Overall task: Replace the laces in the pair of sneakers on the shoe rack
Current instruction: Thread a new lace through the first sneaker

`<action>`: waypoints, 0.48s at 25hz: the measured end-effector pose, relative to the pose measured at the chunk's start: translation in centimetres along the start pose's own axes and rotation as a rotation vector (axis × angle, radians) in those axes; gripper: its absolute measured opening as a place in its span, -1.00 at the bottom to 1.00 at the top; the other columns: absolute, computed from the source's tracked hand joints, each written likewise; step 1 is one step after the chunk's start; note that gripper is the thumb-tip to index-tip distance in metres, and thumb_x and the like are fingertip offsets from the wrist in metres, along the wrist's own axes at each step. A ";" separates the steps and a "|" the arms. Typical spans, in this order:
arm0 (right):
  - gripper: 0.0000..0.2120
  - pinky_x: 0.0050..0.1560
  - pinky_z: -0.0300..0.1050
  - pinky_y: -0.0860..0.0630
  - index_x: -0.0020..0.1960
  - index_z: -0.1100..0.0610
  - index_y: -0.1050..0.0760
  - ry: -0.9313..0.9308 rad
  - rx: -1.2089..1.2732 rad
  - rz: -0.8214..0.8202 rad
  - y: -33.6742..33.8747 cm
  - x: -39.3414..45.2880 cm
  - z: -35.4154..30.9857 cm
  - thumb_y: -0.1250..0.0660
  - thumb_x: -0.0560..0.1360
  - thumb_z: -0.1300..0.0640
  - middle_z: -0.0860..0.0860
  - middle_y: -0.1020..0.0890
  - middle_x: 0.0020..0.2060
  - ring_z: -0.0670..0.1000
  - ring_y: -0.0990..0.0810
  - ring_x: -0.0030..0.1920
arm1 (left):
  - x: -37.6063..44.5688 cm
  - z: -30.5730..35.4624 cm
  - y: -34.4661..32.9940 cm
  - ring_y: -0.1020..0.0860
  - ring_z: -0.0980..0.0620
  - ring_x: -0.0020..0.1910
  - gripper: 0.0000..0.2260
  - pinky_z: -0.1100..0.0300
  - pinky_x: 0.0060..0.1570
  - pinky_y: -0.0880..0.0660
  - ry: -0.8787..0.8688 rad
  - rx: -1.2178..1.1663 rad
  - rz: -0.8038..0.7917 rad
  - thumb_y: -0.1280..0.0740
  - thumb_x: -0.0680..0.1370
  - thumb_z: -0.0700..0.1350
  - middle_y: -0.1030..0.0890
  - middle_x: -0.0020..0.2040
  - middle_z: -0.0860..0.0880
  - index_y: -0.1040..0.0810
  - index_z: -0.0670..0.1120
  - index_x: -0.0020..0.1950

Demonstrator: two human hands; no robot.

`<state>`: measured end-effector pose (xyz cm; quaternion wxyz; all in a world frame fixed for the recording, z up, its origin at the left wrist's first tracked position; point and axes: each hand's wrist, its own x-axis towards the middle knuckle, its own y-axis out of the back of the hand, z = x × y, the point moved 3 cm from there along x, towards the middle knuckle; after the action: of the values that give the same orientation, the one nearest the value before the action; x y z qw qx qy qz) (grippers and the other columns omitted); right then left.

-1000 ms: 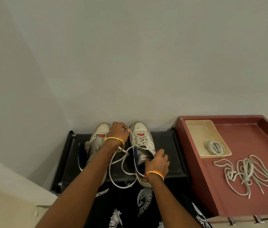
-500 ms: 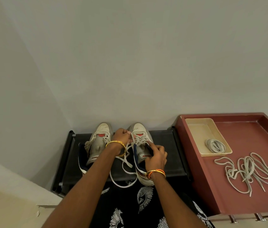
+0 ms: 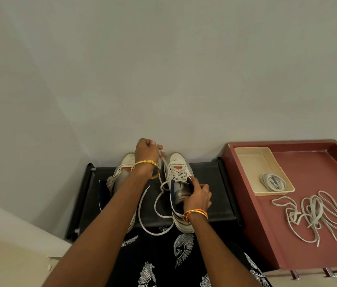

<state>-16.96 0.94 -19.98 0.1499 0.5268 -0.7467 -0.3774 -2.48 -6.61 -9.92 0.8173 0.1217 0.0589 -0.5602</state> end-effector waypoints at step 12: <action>-0.47 0.25 0.06 -0.29 0.36 0.00 -0.37 -0.019 0.057 -0.015 0.4 0.1 0.4 -0.25 0.45 0.35 0.14 -0.39 0.18 0.17 -0.36 0.22 | -0.4 -10.4 -1.4 -0.50 -0.20 0.14 -0.75 0.04 0.14 -0.45 0.048 0.872 -0.404 -0.22 0.59 -0.07 -0.58 0.12 -0.21 -0.56 -0.19 0.12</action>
<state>-17.49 1.03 -20.00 0.1250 0.5328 -0.7545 -0.3622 -3.54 -3.95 -20.00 0.5634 0.4522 -0.1402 -0.6771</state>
